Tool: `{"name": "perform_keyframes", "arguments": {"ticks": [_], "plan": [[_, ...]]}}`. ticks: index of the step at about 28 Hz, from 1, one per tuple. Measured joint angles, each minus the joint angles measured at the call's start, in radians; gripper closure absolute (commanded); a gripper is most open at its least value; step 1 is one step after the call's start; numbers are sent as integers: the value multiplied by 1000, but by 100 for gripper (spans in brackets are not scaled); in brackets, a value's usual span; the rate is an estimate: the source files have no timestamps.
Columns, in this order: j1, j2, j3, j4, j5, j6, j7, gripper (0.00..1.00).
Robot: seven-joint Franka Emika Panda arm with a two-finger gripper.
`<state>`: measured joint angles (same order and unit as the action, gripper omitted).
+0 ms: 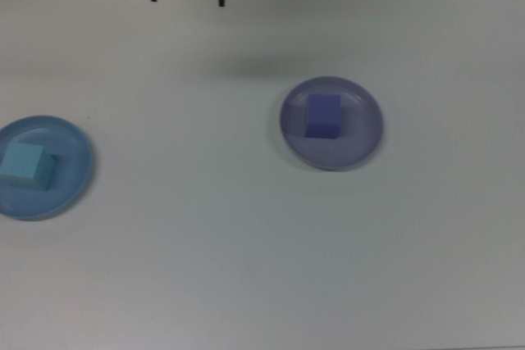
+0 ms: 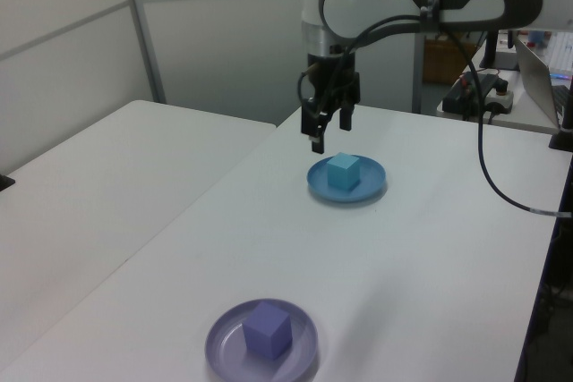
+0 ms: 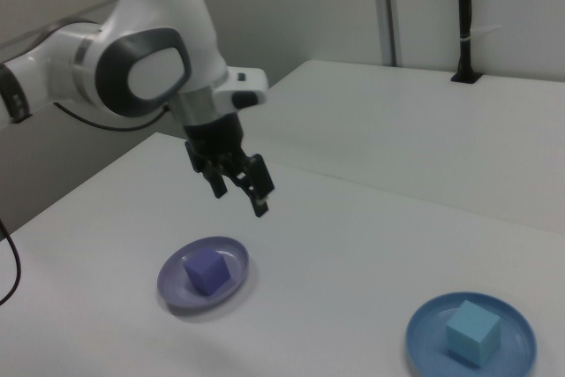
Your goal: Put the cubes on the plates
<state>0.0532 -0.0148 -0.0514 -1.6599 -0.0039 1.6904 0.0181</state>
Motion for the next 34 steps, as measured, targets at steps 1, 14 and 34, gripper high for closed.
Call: {"name": "perform_keyframes", "arguments": {"ticks": [1,14,34], "plan": [[-13,2,0,0,2,0,-13,0],[-23,8,2,-1,3,0,-22,0],[-23,16,5,-1,3,2,-22,0]]}}
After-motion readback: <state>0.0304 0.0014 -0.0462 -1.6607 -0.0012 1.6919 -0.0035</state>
